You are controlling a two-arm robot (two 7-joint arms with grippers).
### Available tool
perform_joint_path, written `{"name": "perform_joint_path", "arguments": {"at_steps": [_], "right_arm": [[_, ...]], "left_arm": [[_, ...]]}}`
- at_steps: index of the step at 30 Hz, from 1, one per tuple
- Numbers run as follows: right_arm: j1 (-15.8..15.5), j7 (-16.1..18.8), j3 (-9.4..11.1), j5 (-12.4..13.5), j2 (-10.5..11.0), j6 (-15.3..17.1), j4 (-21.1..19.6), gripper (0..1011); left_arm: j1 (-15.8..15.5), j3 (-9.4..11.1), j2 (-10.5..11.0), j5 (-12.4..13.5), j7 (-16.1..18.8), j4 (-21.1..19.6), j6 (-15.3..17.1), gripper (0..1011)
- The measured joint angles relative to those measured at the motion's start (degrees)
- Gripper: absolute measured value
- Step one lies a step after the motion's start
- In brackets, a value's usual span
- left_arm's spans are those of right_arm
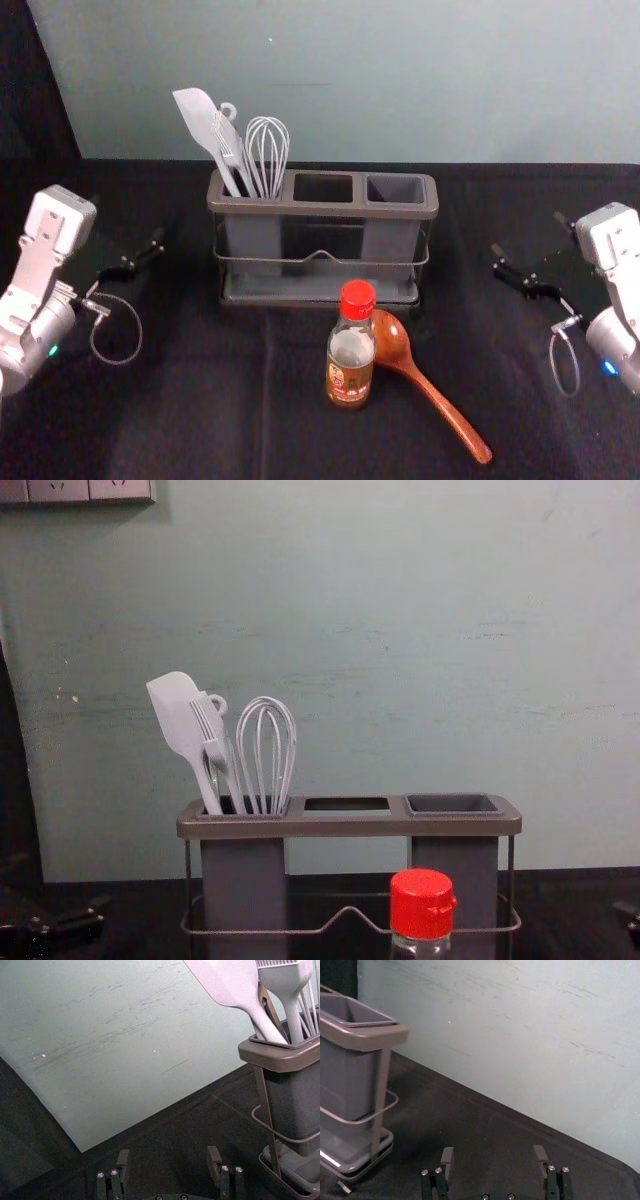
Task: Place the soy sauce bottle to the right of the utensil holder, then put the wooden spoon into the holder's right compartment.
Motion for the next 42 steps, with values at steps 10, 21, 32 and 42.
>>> {"name": "perform_joint_path", "arguments": {"at_steps": [10, 21, 32, 42], "right_arm": [[-7.68, -2.35, 2.06, -2.15, 2.35, 1.5, -9.23, 1002], [-17.35, -2.91, 4.23, -3.46, 5.48, 0.5, -19.15, 1003], [-24.64, 0.17, 5.74, -3.36, 8.23, -1.89, -26.61, 1002], [-26.2, 4.44, 4.42, -3.22, 7.92, -3.33, -29.86, 1002]], "left_arm": [[0.0, 0.0, 0.0, 0.0, 0.0, 0.0, 0.0, 1000], [0.0, 0.0, 0.0, 0.0, 0.0, 0.0, 0.0, 1000], [0.0, 0.0, 0.0, 0.0, 0.0, 0.0, 0.0, 1000], [0.0, 0.0, 0.0, 0.0, 0.0, 0.0, 0.0, 1000]]}}
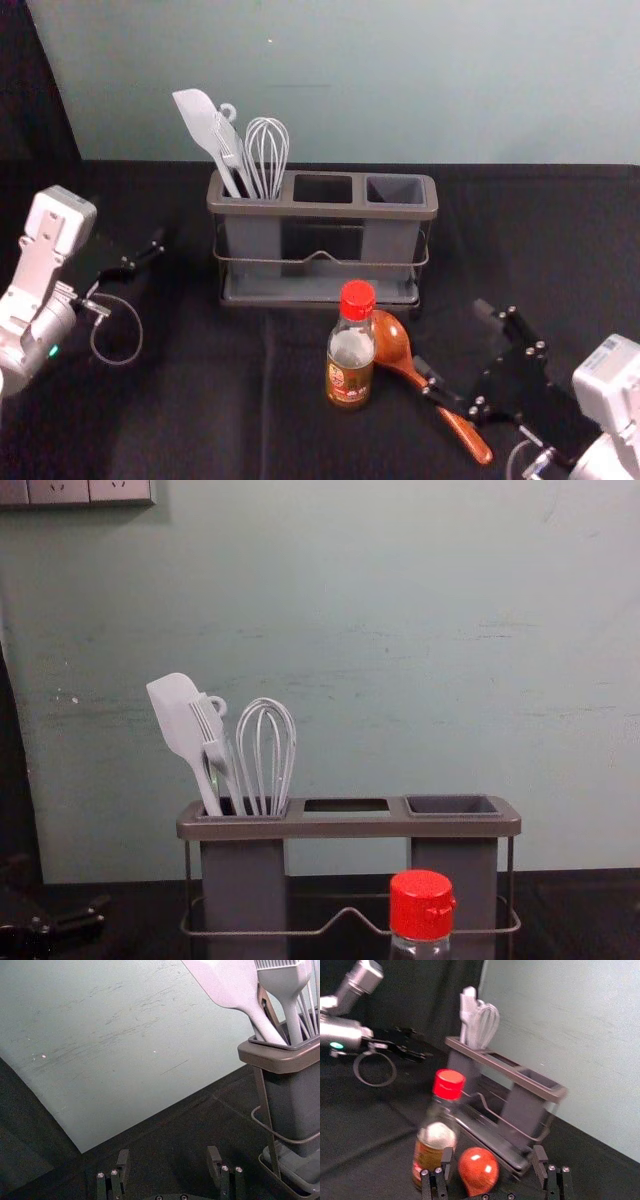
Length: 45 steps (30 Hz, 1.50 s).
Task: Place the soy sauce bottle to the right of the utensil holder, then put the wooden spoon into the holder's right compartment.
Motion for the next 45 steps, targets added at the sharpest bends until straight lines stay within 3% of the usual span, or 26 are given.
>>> {"name": "perform_joint_path", "arguments": {"at_steps": [12, 26, 32, 39, 45], "right_arm": [[2.64, 4.41, -3.0, -1.16, -3.82, -0.43, -0.3, 1002], [9.71, 8.03, -5.71, -2.36, -12.21, 1.13, 5.39, 1002], [11.49, 9.71, -5.5, -0.16, -15.08, 1.69, 7.46, 1002], [11.76, 12.11, -4.09, 4.46, -17.9, 2.17, 8.86, 1002], [11.39, 13.56, -3.01, 6.17, -19.56, 2.56, 9.44, 890]], "left_arm": [[0.0, 0.0, 0.0, 0.0, 0.0, 0.0, 0.0, 1000], [0.0, 0.0, 0.0, 0.0, 0.0, 0.0, 0.0, 1000], [0.0, 0.0, 0.0, 0.0, 0.0, 0.0, 0.0, 1000], [0.0, 0.0, 0.0, 0.0, 0.0, 0.0, 0.0, 1000], [0.0, 0.0, 0.0, 0.0, 0.0, 0.0, 0.0, 1000]]}}
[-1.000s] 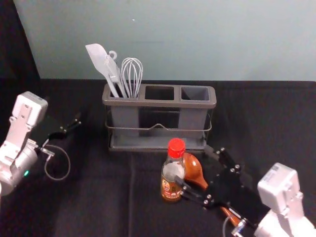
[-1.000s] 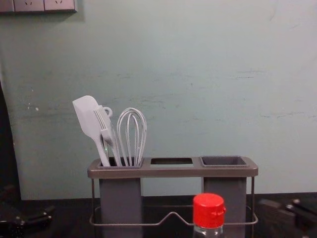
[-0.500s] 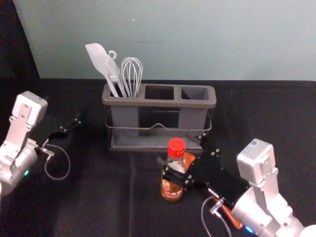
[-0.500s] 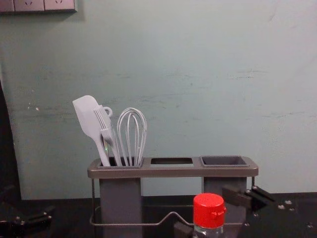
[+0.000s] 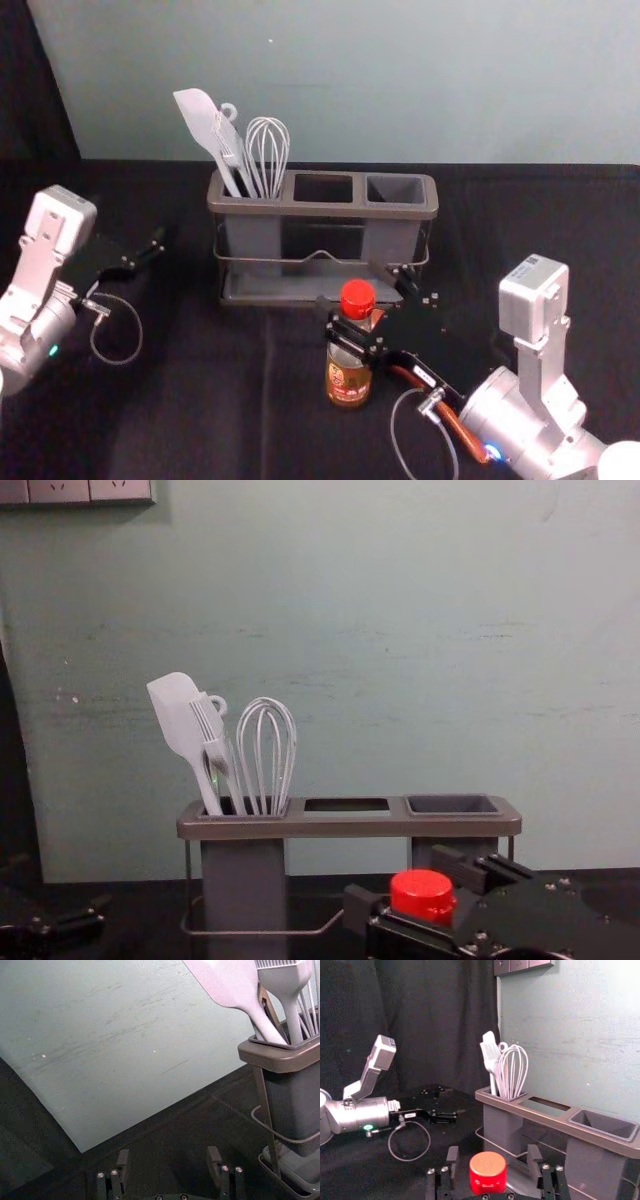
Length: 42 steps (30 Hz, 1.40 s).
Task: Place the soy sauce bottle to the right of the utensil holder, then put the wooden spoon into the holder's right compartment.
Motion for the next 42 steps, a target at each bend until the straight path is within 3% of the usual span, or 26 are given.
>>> {"name": "perform_joint_path", "arguments": {"at_steps": [13, 15, 18, 31, 38, 42], "right_arm": [[-0.88, 2.04, 1.13, -0.11, -1.56, -0.01, 0.01, 538], [-1.19, 2.47, 1.42, -0.41, -1.84, -0.07, -0.24, 433], [-1.4, 2.76, 1.64, -0.64, -2.0, -0.07, -0.45, 381], [-3.5, 4.28, 3.82, -0.73, -1.3, -0.13, -5.29, 374], [-5.62, 4.58, 6.28, 0.62, 0.37, -0.06, -9.0, 374], [-7.42, 4.54, 9.02, 1.6, 2.01, 0.02, -10.79, 374]], "left_arm": [[0.0, 0.0, 0.0, 0.0, 0.0, 0.0, 0.0, 1000], [0.0, 0.0, 0.0, 0.0, 0.0, 0.0, 0.0, 1000], [0.0, 0.0, 0.0, 0.0, 0.0, 0.0, 0.0, 1000], [0.01, 0.0, 0.0, 0.0, 0.0, 0.0, 0.0, 1000], [0.0, 0.0, 0.0, 0.0, 0.0, 0.0, 0.0, 1000], [0.0, 0.0, 0.0, 0.0, 0.0, 0.0, 0.0, 1000]]}}
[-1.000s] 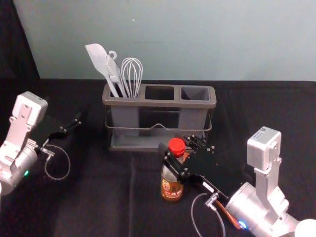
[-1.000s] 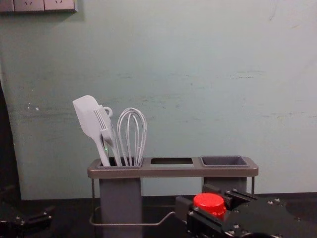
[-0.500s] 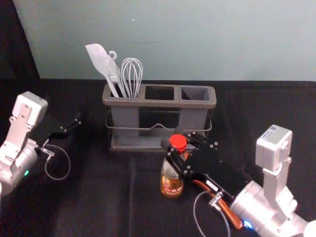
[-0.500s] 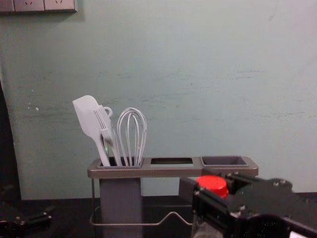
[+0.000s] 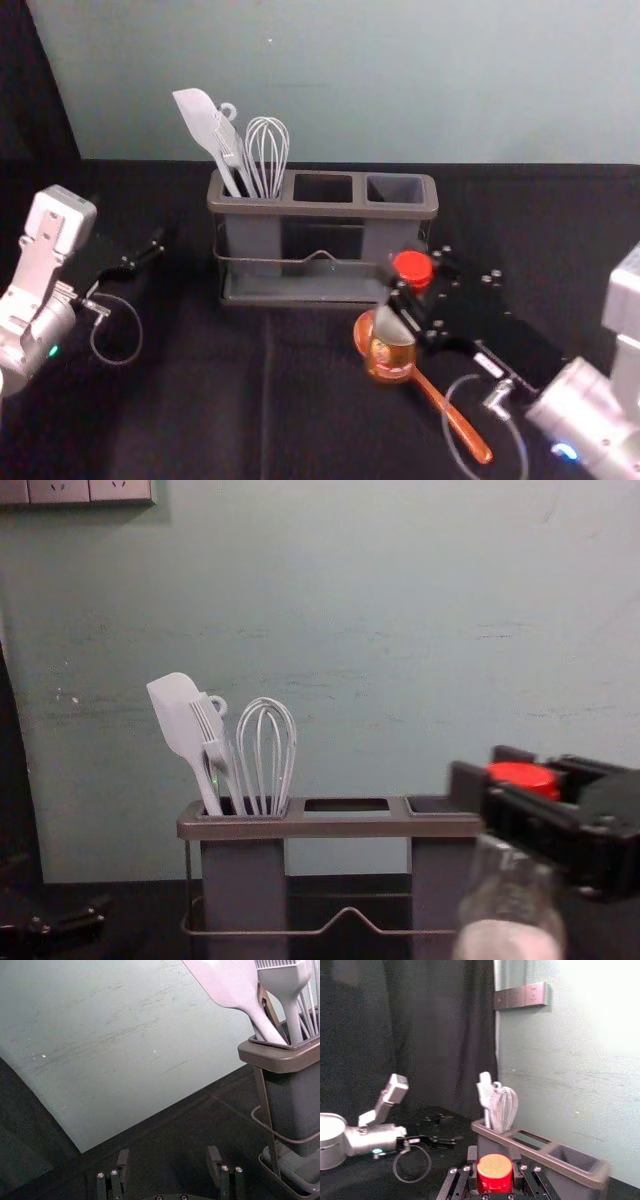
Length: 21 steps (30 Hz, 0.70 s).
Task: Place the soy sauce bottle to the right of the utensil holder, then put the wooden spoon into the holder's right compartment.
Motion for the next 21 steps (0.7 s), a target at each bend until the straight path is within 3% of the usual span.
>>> {"name": "perform_joint_path", "arguments": {"at_steps": [7, 15, 21], "right_arm": [[-2.55, -0.39, 5.16, 2.31, 1.84, 0.06, -0.64, 374], [-4.97, -2.09, 10.88, 3.12, 2.53, -0.11, -1.02, 373], [-5.11, -2.51, 11.33, 2.89, 2.47, -0.21, -0.92, 374]], "left_arm": [[0.0, 0.0, 0.0, 0.0, 0.0, 0.0, 0.0, 1000], [0.0, 0.0, 0.0, 0.0, 0.0, 0.0, 0.0, 1000], [0.0, 0.0, 0.0, 0.0, 0.0, 0.0, 0.0, 1000]]}}
